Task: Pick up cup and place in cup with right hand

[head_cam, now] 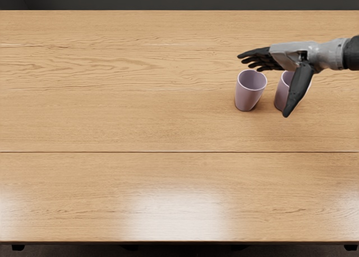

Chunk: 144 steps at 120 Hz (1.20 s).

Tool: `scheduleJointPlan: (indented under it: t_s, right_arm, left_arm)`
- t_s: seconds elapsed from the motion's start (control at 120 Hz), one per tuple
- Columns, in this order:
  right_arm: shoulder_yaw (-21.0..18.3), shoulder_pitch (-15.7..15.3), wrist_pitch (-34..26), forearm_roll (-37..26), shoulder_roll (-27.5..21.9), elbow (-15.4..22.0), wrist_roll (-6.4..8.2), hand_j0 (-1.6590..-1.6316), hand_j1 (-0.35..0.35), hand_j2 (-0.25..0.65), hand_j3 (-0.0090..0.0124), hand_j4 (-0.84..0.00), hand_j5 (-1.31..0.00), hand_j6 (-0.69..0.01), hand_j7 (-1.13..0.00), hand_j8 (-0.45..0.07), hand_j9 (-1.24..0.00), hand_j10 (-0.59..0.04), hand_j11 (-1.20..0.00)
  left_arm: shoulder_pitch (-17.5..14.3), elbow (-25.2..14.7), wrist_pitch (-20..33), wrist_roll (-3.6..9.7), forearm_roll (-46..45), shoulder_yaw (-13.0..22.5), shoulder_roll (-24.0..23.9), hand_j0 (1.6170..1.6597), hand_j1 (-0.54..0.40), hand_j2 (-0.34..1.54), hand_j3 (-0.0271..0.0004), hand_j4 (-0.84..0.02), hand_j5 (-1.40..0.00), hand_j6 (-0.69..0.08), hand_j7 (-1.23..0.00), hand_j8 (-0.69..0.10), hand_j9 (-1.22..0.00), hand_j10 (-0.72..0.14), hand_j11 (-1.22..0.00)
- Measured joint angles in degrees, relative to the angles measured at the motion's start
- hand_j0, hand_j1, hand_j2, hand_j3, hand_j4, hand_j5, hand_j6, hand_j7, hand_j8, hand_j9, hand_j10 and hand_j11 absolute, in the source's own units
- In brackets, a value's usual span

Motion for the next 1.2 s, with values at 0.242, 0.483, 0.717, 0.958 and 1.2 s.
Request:
scheduleJointPlan:
  t_s: [0.242, 0.483, 0.717, 0.958, 1.2]
  right_arm:
    - [2.27, -0.33, 0.03, -0.11, 1.41, 0.77, 0.21, -1.6581, -0.311, -0.006, 0.0, -0.037, -0.04, -0.038, -0.04, -0.037, -0.04, -0.036, -0.04]
    - [6.37, 1.68, -0.05, -1.32, 6.47, 0.42, -20.38, -1.6581, -0.311, -0.006, 0.0, -0.036, -0.04, -0.038, -0.04, -0.037, -0.04, -0.036, -0.04]
    - [6.37, 3.38, -8.42, -10.24, 14.06, -0.41, -26.64, -1.6581, -0.31, -0.006, 0.0, -0.036, -0.04, -0.038, -0.04, -0.037, -0.04, -0.035, -0.04]
    - [1.54, 2.91, -16.43, -16.1, 19.99, -5.0, -27.32, -1.6581, -0.309, -0.006, 0.0, -0.037, -0.04, -0.039, -0.04, -0.038, -0.04, -0.036, -0.04]
    - [-2.15, 2.2, -20.05, -17.61, 24.73, -9.92, -27.42, -1.6581, -0.306, -0.006, 0.0, -0.039, -0.05, -0.041, -0.05, -0.04, -0.05, -0.039, -0.05]
  left_arm:
    - [0.0, -0.01, 0.0, 0.0, -0.01, 0.0, 0.0, 1.6581, 0.349, 0.0, -0.0001, 0.0, 0.0, 0.0, 0.0, 0.0, 0.0, 0.0, 0.0]
    - [0.0, -0.01, 0.0, 0.0, -0.01, 0.0, 0.0, 1.6581, 0.349, 0.0, -0.0001, 0.0, 0.0, 0.0, 0.0, 0.0, 0.0, 0.0, 0.0]
    - [0.0, -0.01, 0.0, 0.0, -0.01, -0.01, 0.0, 1.6581, 0.349, 0.0, 0.0, 0.0, 0.0, 0.0, 0.0, 0.0, 0.0, 0.0, 0.0]
    - [0.0, 0.0, 0.0, 0.0, -0.02, 0.0, 0.0, 1.6581, 0.349, 0.0, 0.0, 0.0, 0.0, 0.0, 0.0, 0.0, 0.0, 0.0, 0.0]
    - [0.0, -0.01, 0.0, 0.0, -0.01, 0.01, 0.0, 1.6581, 0.349, 0.0, 0.0, 0.0, 0.0, 0.0, 0.0, 0.0, 0.0, 0.0, 0.0]
